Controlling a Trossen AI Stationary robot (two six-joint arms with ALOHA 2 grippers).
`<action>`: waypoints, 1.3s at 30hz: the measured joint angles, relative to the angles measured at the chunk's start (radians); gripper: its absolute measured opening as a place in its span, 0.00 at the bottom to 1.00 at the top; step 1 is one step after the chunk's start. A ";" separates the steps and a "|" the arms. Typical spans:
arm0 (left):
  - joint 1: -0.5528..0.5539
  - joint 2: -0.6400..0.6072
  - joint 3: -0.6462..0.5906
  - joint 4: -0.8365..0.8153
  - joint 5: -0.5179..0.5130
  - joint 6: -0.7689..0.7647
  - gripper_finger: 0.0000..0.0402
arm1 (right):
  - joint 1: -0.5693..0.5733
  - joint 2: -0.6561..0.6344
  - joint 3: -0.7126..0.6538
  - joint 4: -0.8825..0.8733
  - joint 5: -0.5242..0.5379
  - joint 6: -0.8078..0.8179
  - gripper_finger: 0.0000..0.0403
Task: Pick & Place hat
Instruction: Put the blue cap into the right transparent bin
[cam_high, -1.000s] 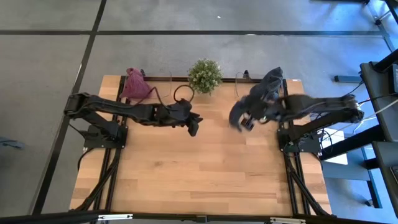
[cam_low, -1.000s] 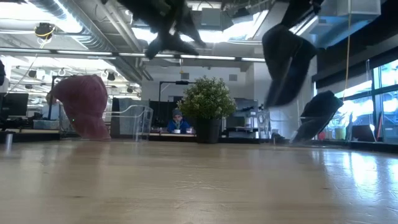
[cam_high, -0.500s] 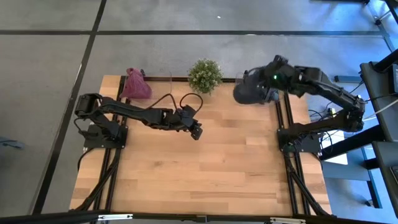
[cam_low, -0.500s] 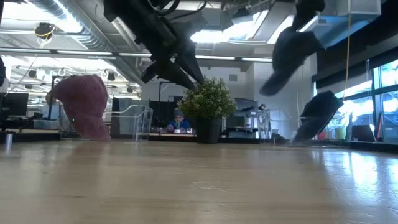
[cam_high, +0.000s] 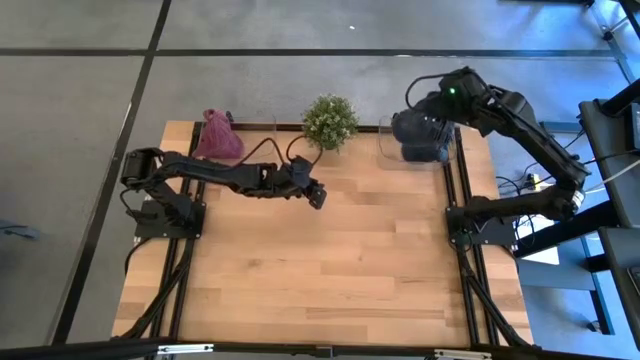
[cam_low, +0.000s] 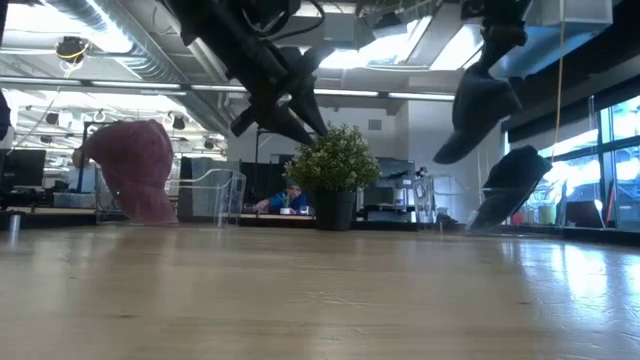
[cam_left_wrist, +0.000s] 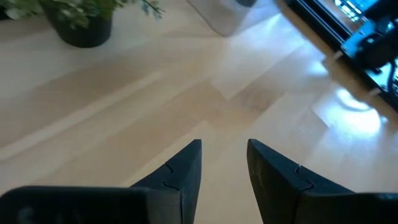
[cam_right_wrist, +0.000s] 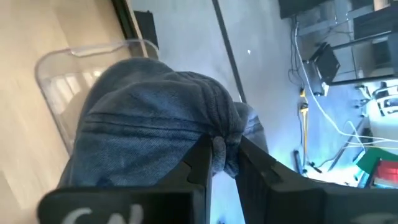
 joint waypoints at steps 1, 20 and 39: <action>0.007 0.000 0.000 0.000 0.000 0.000 0.31 | -0.012 0.007 0.000 0.003 -0.001 -0.006 0.12; 0.077 0.000 0.000 -0.005 0.002 0.035 0.31 | -0.102 0.206 -0.001 -0.039 -0.025 -0.174 0.12; 0.076 0.000 0.000 -0.009 0.010 0.047 0.31 | -0.087 0.234 -0.001 -0.194 -0.054 -0.182 0.12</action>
